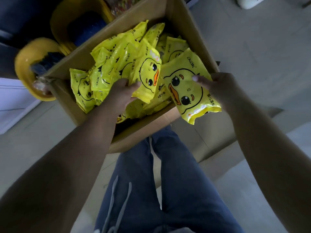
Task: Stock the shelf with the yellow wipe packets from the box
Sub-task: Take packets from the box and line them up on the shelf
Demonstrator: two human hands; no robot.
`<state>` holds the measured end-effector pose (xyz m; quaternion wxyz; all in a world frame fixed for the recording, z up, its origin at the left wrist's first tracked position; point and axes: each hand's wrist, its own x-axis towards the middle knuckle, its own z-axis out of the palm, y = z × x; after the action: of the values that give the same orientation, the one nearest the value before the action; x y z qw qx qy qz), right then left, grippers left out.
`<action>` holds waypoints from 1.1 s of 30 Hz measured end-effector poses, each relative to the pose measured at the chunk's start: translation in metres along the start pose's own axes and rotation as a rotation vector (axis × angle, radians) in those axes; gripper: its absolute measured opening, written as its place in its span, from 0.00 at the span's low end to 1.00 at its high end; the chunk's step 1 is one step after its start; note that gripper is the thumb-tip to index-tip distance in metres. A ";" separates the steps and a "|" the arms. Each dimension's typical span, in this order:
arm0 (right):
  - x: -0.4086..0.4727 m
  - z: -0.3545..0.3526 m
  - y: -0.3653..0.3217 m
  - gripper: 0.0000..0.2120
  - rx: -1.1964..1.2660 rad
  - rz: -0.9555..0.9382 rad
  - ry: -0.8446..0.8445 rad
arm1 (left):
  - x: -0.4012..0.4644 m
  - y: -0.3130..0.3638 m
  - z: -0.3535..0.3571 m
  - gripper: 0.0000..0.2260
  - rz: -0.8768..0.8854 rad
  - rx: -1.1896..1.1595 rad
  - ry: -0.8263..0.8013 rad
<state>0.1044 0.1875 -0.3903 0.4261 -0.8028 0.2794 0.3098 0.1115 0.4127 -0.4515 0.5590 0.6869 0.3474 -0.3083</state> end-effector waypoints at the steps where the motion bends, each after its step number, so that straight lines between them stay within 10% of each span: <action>1: -0.007 0.002 -0.006 0.15 0.034 -0.018 -0.030 | -0.015 -0.003 -0.011 0.14 -0.009 -0.001 -0.006; 23: -0.236 0.091 -0.121 0.05 -0.123 -0.545 -0.352 | -0.298 -0.093 -0.226 0.01 0.276 -0.296 0.190; 30: -0.315 0.145 -0.164 0.03 -0.117 -0.690 -0.370 | -0.349 -0.099 -0.339 0.20 0.405 -0.228 0.170; 33: -0.334 0.165 -0.183 0.04 -0.046 -0.712 -0.335 | -0.356 -0.082 -0.380 0.06 0.533 -0.227 0.183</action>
<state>-0.0258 0.4783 -0.1250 0.5285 -0.7970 -0.0972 0.2755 -0.1448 0.7500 -0.1378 0.6598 0.7119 0.2359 -0.0467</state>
